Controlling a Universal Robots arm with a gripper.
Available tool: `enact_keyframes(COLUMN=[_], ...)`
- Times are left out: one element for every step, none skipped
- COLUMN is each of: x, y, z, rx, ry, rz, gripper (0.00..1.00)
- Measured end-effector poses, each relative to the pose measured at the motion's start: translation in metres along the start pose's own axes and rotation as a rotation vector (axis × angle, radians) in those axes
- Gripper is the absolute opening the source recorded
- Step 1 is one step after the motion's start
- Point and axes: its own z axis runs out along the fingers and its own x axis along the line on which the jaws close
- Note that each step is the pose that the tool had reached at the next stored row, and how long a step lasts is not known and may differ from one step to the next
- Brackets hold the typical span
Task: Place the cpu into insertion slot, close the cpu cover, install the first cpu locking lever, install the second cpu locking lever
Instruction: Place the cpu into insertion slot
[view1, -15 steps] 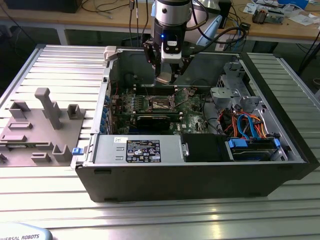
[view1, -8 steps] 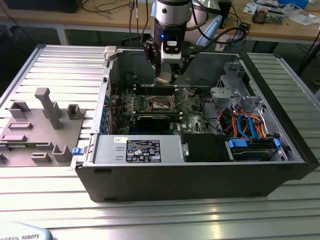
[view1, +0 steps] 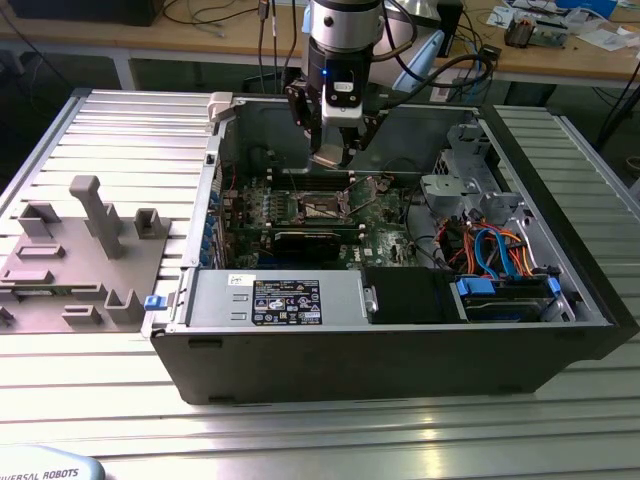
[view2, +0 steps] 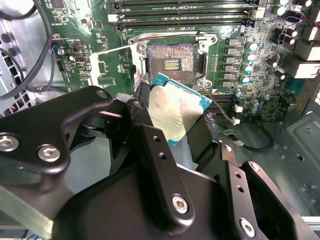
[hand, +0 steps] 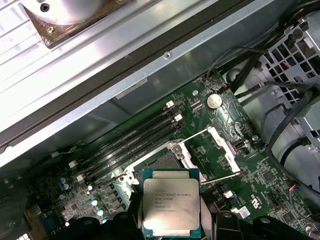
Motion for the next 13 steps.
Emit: enact_keyframes(x=[0.0000, 0.0000, 0.0000, 0.0000, 0.0000, 0.0000, 0.0000, 0.0000, 0.0000, 0.0000, 0.0000, 0.0000, 0.0000], y=[0.0000, 0.0000, 0.0000, 0.0000, 0.0000, 0.0000, 0.0000, 0.0000, 0.0000, 0.0000, 0.0000, 0.0000, 0.0000], z=[0.0000, 0.0001, 0.0001, 0.0001, 0.0001, 0.0001, 0.0001, 0.0001, 0.0001, 0.0001, 0.0001, 0.0001, 0.0001], rx=[0.0000, 0.0000, -0.0001, 0.0000, -0.0001, -0.0001, -0.0001, -0.0001, -0.0002, -0.0002, -0.0002, -0.0003, -0.0003], ry=[0.0000, 0.0000, -0.0001, -0.0003, -0.0003, -0.0004, -0.0005, -0.0006, -0.0007, -0.0009, -0.0010, -0.0011, -0.0012], rz=[0.000, 0.001, 0.001, 0.004, 0.004, 0.005, 0.006, 0.007, 0.009, 0.011, 0.013, 0.014, 0.015], gripper=[0.54, 0.54, 0.54, 0.54, 0.54, 0.54, 0.54, 0.54, 0.54, 0.54, 0.54, 0.54, 0.54])
